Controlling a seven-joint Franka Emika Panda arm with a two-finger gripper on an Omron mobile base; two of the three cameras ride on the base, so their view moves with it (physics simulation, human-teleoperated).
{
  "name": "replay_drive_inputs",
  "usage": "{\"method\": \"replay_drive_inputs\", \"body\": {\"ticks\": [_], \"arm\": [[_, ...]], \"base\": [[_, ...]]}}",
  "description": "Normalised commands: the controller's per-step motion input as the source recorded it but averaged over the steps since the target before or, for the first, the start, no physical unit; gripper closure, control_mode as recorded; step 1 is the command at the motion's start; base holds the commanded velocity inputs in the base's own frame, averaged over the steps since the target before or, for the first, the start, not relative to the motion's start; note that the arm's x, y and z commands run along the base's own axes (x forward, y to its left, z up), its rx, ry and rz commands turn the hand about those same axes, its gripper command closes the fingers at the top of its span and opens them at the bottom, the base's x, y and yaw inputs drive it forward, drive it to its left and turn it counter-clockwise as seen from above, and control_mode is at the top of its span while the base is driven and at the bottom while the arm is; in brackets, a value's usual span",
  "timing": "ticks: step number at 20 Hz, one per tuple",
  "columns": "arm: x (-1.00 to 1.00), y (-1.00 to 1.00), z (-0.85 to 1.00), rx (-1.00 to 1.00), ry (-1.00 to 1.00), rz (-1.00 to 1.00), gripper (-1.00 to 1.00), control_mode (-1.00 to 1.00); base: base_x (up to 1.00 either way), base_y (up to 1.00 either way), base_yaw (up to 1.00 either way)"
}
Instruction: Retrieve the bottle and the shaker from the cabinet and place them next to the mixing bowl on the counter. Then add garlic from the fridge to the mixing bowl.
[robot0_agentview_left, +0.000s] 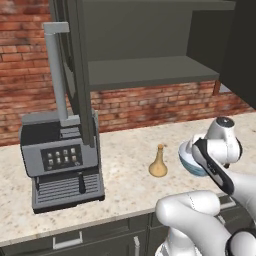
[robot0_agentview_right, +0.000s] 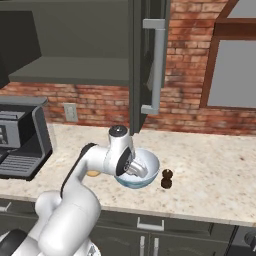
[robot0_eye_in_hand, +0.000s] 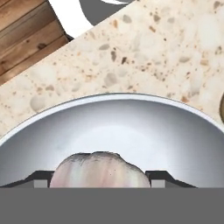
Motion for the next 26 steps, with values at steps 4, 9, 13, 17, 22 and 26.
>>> {"method": "replay_drive_inputs", "body": {"ticks": [4, 9, 13, 17, 22, 26], "arm": [[0.13, 0.0, -0.13, 0.0, 0.01, 0.0, -1.0, -1.0], [0.14, 0.0, -0.05, 0.0, 0.0, 0.0, -1.0, -1.0], [0.21, 0.0, 0.0, 0.0, 0.0, 0.0, -1.0, -1.0], [0.0, 0.0, 0.0, 0.0, 0.0, 0.0, -1.0, -1.0], [-0.19, 0.05, 0.2, -0.01, -0.05, 0.0, -1.0, -1.0], [-0.5, 0.33, 0.46, -0.09, -0.32, 0.0, -1.0, -1.0]], "base": [[0.0, 0.0, 0.0], [0.0, 0.0, 0.0], [0.0, 0.0, 0.0], [0.0, 0.0, 0.0], [0.0, 0.0, 0.0], [0.0, 0.0, 0.0]]}}
